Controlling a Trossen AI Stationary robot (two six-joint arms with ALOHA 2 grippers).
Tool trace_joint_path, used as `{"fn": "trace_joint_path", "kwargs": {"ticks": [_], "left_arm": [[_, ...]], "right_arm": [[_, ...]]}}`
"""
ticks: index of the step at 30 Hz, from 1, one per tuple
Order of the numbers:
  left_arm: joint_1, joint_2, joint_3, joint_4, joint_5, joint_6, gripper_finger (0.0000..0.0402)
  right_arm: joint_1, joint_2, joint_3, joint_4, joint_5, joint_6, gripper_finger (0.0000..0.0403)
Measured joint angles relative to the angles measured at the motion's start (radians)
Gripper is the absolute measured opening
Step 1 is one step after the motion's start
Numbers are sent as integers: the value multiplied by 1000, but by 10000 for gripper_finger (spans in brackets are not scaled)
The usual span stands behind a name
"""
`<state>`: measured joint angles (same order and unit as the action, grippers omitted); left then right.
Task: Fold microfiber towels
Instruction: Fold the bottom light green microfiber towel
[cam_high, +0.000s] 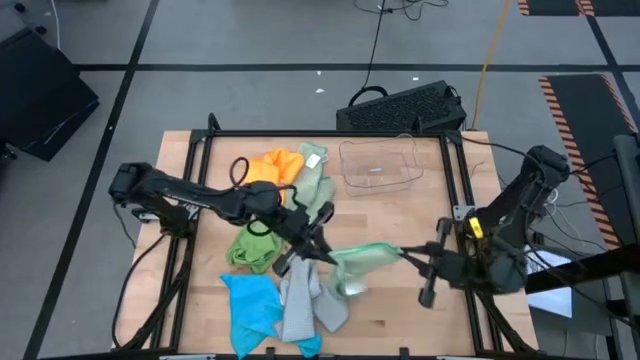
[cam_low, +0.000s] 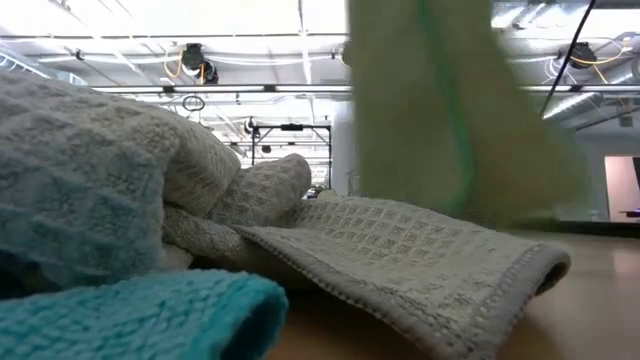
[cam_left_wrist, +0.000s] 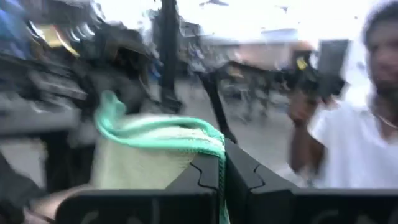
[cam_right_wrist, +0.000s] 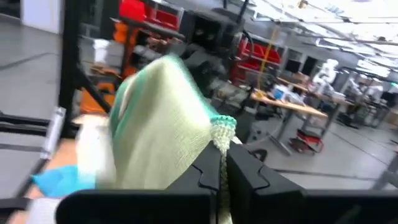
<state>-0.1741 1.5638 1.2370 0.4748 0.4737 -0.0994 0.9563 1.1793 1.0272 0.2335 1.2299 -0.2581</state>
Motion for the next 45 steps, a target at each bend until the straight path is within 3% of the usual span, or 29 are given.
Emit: {"fn": "trace_joint_path", "kwargs": {"ticks": [6, 9, 15, 23, 28, 35, 39, 45], "left_arm": [[10, -32, 59, -331, -244, 119, 4], [57, -7, 49, -368, -303, 115, 3], [124, 60, 50, -343, -292, 97, 3], [191, 172, 48, -330, -295, 82, 3], [194, 190, 47, -277, -203, 58, 6], [114, 160, 75, -16, 23, -26, 6], [63, 142, 141, -65, 19, -25, 4], [29, 134, 279, -305, -24, 24, 3]], "right_arm": [[66, 49, 39, 1, 150, -20, 4], [77, 64, 45, 19, 207, -45, 4], [39, 63, 22, 25, 215, -77, 4], [-66, 2, -152, 30, 211, 7, 4], [-62, -31, -188, 88, 211, 9, 4], [13, -2, -138, 386, 213, -294, 4], [59, 41, -65, 422, 248, -393, 4], [144, 153, 73, 421, 339, -450, 4]]}}
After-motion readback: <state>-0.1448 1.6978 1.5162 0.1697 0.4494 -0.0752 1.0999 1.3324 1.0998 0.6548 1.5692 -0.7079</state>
